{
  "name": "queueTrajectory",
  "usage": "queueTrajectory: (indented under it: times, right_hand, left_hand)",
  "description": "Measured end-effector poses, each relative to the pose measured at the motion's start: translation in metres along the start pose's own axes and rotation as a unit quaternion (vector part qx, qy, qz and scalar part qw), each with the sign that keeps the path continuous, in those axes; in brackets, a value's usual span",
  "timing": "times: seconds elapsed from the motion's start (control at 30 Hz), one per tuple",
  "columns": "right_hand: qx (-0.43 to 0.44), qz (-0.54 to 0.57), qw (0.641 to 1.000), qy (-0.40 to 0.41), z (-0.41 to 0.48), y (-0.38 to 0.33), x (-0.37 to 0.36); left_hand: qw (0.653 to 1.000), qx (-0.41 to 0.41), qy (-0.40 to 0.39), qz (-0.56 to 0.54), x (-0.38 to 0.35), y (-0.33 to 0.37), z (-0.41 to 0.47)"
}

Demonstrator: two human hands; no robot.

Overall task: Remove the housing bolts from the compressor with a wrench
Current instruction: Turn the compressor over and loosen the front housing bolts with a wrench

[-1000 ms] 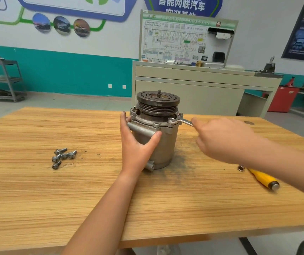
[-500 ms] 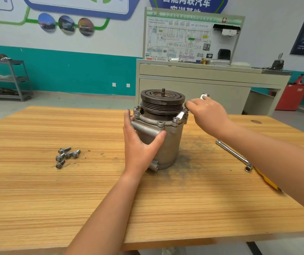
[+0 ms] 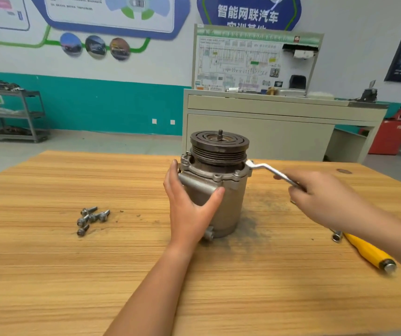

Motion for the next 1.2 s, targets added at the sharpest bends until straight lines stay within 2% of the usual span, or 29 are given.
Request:
queueTrajectory:
  times: [0.17,0.4,0.5,0.8,0.97,1.2]
  right_hand:
    - [0.06,-0.172,0.983,0.013,0.004,-0.018,-0.001]
    - [0.147,-0.361,0.92,-0.025,0.001,-0.055,-0.001]
    - [0.164,-0.352,0.921,-0.037,-0.009,-0.059,-0.016]
    - [0.171,-0.302,0.936,0.057,-0.014,-0.027,-0.018]
    - [0.16,-0.27,0.949,0.017,-0.002,-0.023,-0.016]
    - [0.255,-0.353,0.9,-0.022,0.01,-0.053,-0.007]
  left_hand:
    - [1.0,0.004,-0.002,0.0,0.0,-0.002,-0.001]
    - [1.0,-0.014,-0.005,0.01,-0.001,0.001,-0.001]
    - [1.0,-0.009,-0.007,0.003,-0.001,0.002,-0.002]
    - [0.998,-0.028,-0.048,0.005,-0.003,0.002,-0.004]
    - [0.999,-0.029,-0.039,0.006,-0.005,0.002,-0.002]
    - [0.999,-0.023,-0.037,0.005,-0.004,0.003,-0.003]
Point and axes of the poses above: each hand's wrist, its own z-axis towards the middle knuckle, its own x-axis out of the back of the hand, y = z × x, the point moved 10 cm from there along z, towards the middle knuckle, and after that the axes turned 14 degrees about y, right-handed, at the moved point
